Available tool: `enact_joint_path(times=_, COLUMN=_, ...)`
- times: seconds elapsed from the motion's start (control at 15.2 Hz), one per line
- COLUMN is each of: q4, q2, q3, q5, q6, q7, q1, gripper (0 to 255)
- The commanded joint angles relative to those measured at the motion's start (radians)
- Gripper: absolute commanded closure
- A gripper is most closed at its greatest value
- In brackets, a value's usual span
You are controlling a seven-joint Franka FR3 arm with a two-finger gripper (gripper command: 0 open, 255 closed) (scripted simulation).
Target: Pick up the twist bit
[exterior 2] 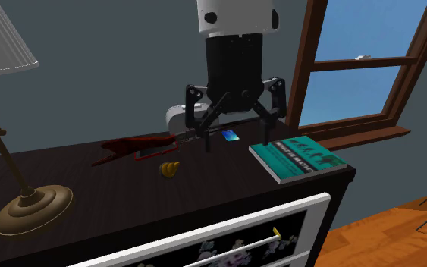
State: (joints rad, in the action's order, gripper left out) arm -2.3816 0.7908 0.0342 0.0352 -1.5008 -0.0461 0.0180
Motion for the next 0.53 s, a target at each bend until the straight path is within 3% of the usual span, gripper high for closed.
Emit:
enact_joint_path(times=0.0, q4=0.0, q2=0.0, q3=0.0, q5=0.0, q6=0.0, q7=0.0, q1=0.0, gripper=0)
enact_joint_path(times=0.46, q4=0.149, q2=-0.318, q3=0.102, q5=-0.023, q6=-0.057, q7=0.106, q1=-0.018, gripper=0)
